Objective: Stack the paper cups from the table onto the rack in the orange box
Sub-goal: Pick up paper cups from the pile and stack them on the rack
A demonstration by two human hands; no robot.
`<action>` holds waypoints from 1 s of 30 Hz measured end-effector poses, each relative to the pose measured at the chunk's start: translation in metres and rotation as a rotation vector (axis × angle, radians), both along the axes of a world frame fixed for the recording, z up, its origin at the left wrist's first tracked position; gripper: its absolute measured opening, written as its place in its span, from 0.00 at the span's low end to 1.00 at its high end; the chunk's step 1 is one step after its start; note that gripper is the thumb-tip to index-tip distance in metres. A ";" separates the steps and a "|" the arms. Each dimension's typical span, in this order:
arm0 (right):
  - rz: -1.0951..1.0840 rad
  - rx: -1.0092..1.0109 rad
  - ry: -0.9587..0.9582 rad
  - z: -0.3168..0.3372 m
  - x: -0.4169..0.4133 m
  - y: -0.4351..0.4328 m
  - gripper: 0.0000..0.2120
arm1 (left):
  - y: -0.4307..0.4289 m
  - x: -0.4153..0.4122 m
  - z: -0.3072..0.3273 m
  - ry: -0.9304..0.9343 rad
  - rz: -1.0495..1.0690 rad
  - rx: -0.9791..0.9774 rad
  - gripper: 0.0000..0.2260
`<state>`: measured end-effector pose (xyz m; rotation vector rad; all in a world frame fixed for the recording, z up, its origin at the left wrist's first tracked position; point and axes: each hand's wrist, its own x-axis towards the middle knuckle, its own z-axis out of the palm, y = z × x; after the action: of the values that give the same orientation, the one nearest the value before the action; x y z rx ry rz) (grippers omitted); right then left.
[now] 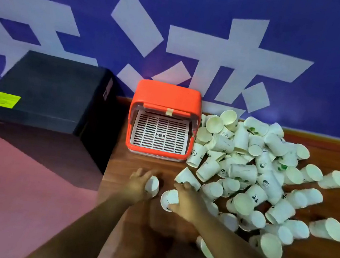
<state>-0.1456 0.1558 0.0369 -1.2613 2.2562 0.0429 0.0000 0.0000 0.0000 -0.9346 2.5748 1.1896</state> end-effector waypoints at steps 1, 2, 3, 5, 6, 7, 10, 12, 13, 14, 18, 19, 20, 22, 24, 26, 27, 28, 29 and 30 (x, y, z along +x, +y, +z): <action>-0.019 0.014 -0.005 -0.002 0.000 -0.003 0.36 | -0.003 -0.002 0.000 -0.010 -0.003 0.017 0.36; -0.049 0.005 -0.014 -0.005 0.001 -0.005 0.35 | -0.007 -0.004 0.001 -0.019 -0.016 0.002 0.35; -0.070 0.013 -0.028 -0.007 0.002 -0.006 0.34 | -0.010 -0.005 -0.003 -0.011 -0.055 -0.032 0.34; -0.090 0.032 -0.053 -0.011 0.003 -0.007 0.31 | -0.015 -0.006 -0.011 -0.009 -0.121 -0.063 0.31; -0.091 0.035 -0.064 -0.014 0.003 -0.008 0.30 | -0.017 -0.006 -0.015 -0.015 -0.137 -0.063 0.30; -0.091 0.037 -0.074 -0.015 0.003 -0.008 0.30 | -0.018 -0.006 -0.017 -0.011 -0.144 -0.058 0.30; -0.125 -0.003 -0.143 -0.012 0.002 -0.009 0.28 | -0.023 -0.006 -0.022 0.017 -0.067 0.017 0.32; -0.230 -0.112 -0.258 -0.001 -0.003 -0.010 0.26 | -0.025 -0.003 -0.021 0.090 0.124 0.142 0.27; -0.289 -0.180 -0.328 0.005 -0.008 -0.010 0.26 | -0.026 -0.001 -0.013 0.148 0.266 0.239 0.23; -0.356 -0.249 -0.403 0.011 -0.013 -0.009 0.24 | -0.028 0.001 -0.009 0.186 0.393 0.327 0.21; -0.822 -0.534 -0.823 0.033 -0.035 -0.014 0.17 | -0.031 0.003 0.016 0.402 0.864 0.617 0.19; -0.950 -0.606 -0.941 0.037 -0.039 -0.018 0.16 | -0.032 0.002 0.024 0.511 1.000 0.769 0.17; -1.060 -0.662 -1.052 0.038 -0.043 -0.023 0.15 | -0.032 0.000 0.030 0.606 1.078 0.929 0.16; -1.188 -0.733 -1.219 0.039 -0.049 -0.034 0.14 | -0.030 -0.004 0.040 0.692 1.075 1.112 0.17; -1.202 -0.761 -1.279 0.042 -0.050 -0.045 0.13 | -0.024 -0.010 0.050 0.683 0.966 1.139 0.17; -1.164 -0.754 -1.294 0.048 -0.047 -0.055 0.10 | -0.016 -0.017 0.059 0.685 0.937 1.099 0.14; -1.144 -0.741 -1.292 0.051 -0.045 -0.059 0.08 | -0.013 -0.020 0.061 0.689 0.932 1.083 0.13; -1.125 -0.728 -1.284 0.052 -0.043 -0.061 0.07 | -0.010 -0.021 0.060 0.690 0.914 1.060 0.13; -1.106 -0.716 -1.267 0.052 -0.043 -0.063 0.06 | -0.009 -0.021 0.060 0.686 0.892 1.037 0.12; -1.081 -0.704 -1.244 0.052 -0.044 -0.063 0.06 | -0.009 -0.020 0.059 0.665 0.861 1.005 0.11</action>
<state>-0.1900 0.0929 0.0888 0.0229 1.4606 -1.5326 -0.0202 -0.0088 0.0587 -1.5087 1.2965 2.9737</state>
